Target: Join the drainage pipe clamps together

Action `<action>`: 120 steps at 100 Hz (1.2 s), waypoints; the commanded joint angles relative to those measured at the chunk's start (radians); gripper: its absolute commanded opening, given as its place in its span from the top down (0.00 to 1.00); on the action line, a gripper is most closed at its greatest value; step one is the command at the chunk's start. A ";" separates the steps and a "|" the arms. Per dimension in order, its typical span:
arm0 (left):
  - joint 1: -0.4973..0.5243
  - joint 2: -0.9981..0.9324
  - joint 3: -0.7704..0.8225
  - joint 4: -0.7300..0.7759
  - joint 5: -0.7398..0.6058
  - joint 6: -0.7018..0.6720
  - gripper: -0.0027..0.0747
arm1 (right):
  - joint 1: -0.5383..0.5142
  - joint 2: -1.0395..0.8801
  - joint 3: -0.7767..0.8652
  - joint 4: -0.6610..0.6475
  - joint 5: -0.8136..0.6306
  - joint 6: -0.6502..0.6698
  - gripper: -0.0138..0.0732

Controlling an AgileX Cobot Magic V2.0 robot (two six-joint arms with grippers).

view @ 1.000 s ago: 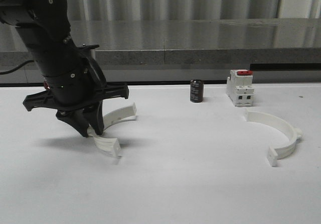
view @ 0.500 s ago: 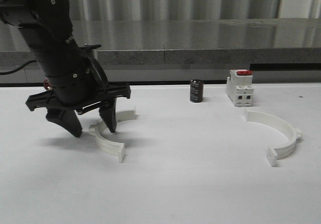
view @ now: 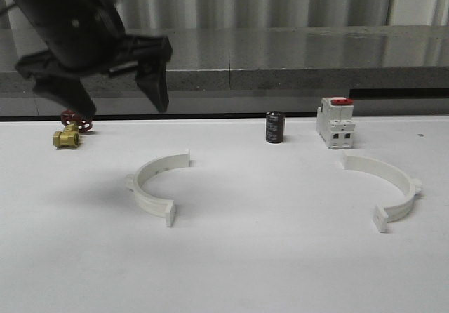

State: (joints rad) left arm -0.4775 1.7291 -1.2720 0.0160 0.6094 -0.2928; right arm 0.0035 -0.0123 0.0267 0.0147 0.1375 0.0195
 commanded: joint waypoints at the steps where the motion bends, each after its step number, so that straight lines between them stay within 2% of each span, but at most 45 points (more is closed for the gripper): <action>1: 0.008 -0.146 -0.022 0.013 -0.025 0.054 0.10 | -0.005 -0.017 -0.016 -0.002 -0.089 -0.005 0.92; 14: 0.040 -0.295 -0.018 0.013 0.002 0.146 0.10 | -0.005 -0.017 -0.016 -0.002 -0.089 -0.005 0.92; 29: 0.132 -0.460 0.025 0.013 0.020 0.221 0.10 | -0.005 -0.017 -0.016 -0.002 -0.089 -0.005 0.92; 62: 0.359 -0.851 0.306 0.003 0.007 0.274 0.10 | -0.005 -0.017 -0.016 -0.002 -0.089 -0.005 0.92; 88: 0.366 -1.166 0.570 -0.037 -0.004 0.272 0.10 | -0.005 -0.017 -0.016 -0.002 -0.128 -0.005 0.92; 120: 0.366 -1.463 0.735 -0.042 0.007 0.272 0.10 | -0.005 -0.017 -0.016 -0.002 -0.245 -0.005 0.92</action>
State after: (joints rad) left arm -0.1130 0.3096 -0.5329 -0.0141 0.6811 -0.0214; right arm 0.0035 -0.0123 0.0267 0.0147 0.0151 0.0195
